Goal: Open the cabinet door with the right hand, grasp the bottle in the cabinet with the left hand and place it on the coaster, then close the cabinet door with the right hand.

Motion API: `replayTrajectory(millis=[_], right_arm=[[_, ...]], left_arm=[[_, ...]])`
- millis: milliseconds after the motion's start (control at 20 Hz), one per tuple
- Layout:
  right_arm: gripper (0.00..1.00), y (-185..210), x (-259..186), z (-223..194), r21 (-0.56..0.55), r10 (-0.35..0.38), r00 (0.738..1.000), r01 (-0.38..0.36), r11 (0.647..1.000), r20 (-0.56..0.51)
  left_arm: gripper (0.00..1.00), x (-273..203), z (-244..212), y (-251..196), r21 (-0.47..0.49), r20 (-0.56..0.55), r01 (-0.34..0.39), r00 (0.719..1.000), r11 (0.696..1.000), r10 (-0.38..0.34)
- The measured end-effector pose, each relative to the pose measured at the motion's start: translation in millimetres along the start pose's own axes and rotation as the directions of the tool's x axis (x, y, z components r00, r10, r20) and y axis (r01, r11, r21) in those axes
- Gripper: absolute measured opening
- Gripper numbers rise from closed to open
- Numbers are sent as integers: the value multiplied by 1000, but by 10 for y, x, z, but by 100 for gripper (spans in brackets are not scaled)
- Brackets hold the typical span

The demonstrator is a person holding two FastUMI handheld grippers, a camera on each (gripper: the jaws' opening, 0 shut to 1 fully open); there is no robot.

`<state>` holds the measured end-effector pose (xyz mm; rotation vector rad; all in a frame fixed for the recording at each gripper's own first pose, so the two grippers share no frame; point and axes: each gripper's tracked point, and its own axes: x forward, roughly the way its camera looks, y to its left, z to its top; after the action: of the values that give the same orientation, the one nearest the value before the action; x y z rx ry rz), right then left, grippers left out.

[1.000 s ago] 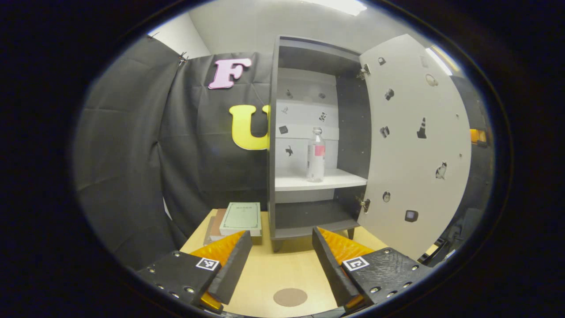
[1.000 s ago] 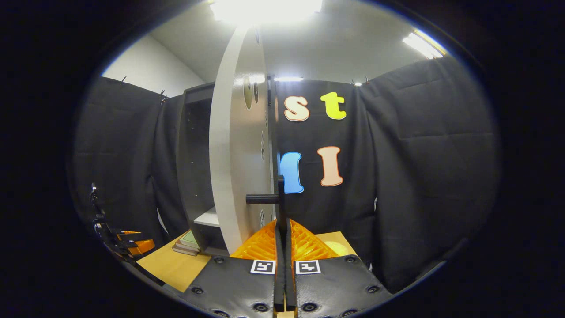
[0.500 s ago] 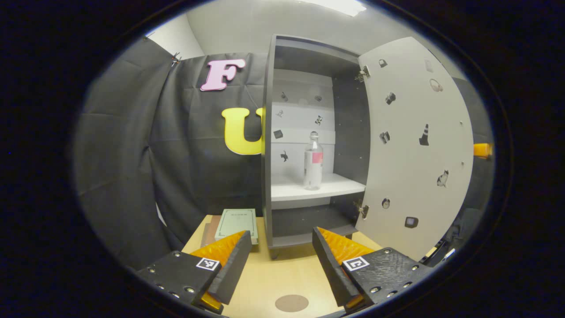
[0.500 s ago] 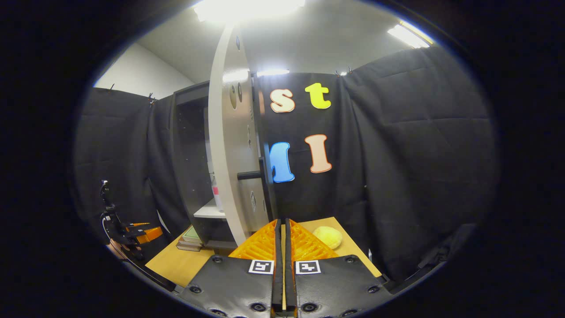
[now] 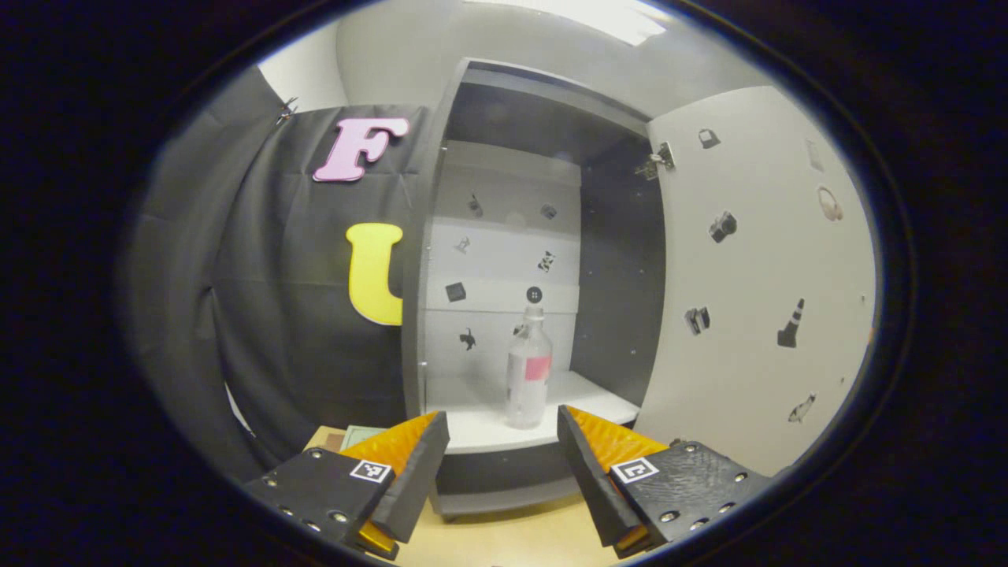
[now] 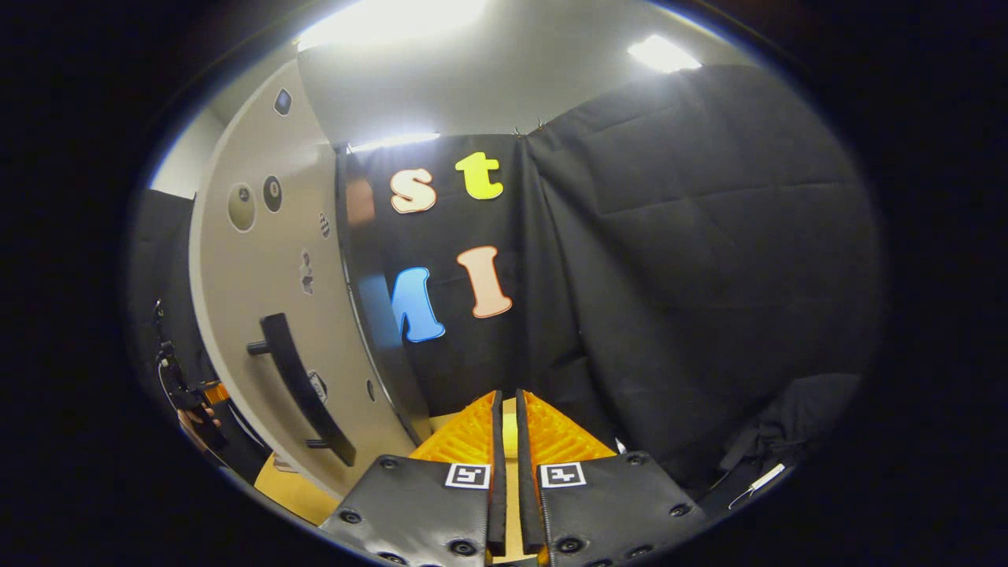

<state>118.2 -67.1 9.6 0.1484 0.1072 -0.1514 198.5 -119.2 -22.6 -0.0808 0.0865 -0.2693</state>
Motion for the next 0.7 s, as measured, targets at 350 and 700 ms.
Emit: replayTrajectory(millis=[350,700], right_arm=[[74,-112,750,-24,-14,15,999,-16,1000,-29],[93,-186,1231,-90,-33,17,998,-19,999,-63]], left_arm=[[83,1024,151,-134,-37,49,5,999,999,-3],[83,1666,-66,-287,19,14,19,1000,1000,-19]])
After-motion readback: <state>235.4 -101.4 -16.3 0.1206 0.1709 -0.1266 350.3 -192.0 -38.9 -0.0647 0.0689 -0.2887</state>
